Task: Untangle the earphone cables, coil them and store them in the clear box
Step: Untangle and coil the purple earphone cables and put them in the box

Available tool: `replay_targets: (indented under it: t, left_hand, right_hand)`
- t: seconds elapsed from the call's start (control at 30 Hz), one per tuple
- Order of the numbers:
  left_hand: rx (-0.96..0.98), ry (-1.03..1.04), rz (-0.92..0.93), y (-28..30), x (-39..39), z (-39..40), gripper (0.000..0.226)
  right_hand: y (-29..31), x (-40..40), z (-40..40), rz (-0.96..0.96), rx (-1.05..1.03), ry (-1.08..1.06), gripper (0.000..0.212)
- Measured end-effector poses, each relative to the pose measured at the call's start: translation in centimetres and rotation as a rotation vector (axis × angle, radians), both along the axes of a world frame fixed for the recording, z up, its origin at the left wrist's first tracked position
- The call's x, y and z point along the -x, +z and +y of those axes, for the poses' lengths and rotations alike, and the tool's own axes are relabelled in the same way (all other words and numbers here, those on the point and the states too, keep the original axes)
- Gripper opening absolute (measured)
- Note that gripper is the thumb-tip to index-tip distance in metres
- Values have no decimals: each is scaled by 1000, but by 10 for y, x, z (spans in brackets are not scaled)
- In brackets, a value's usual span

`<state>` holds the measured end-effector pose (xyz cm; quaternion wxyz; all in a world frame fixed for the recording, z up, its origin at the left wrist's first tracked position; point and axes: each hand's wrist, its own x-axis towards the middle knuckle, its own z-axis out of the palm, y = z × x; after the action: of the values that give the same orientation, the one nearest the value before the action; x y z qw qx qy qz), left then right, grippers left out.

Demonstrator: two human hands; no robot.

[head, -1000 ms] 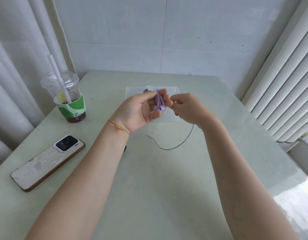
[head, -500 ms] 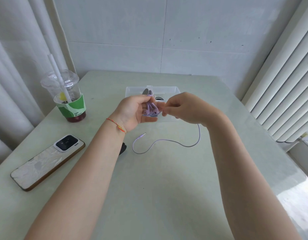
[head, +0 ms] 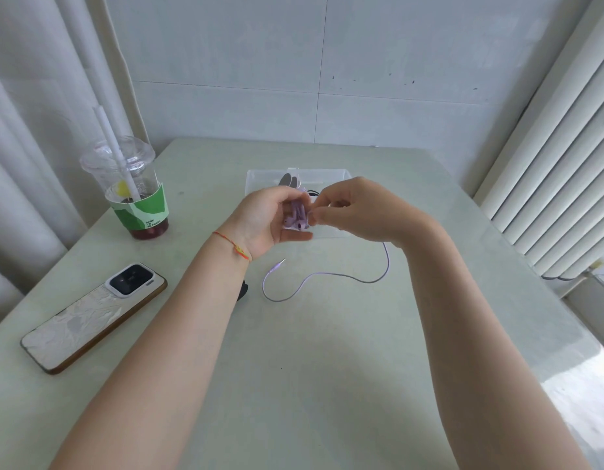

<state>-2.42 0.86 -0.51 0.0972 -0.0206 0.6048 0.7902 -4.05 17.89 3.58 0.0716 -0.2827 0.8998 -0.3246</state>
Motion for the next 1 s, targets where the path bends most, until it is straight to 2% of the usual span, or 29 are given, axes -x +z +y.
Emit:
replay_targets:
  t: [0.1,0.2,0.33,0.47,0.53,0.63,0.77,1.0]
  left_hand:
    - [237,-69,86,0,-3,6,26]
    - [253,-126,93,-2,-4,6,30]
    - [102,-204,66,1,-6,6,33]
    - [-110,-238,94,3,-10,6,27]
    - [-261,-203,93,4,-11,7,27]
    - [-379,-110,116,6,-8,6,27]
    - [-321,8,159,1,-1,4,25]
    - [-209,73,217,-7,4,6,26]
  right_hand:
    - [-2,3,0,45,8,-16,16]
    - [-2,9,5,88,103,-50,14]
    - [-4,17,8,156,233,-125,12]
    - [-11,23,8,101,388,-162,9]
    - [-15,24,7,60,397,-163,11]
    - [-21,21,4,-19,220,-122,24]
    - [-20,11,-3,-133,-25,13,25]
    - [-12,3,-7,-53,-206,54,23]
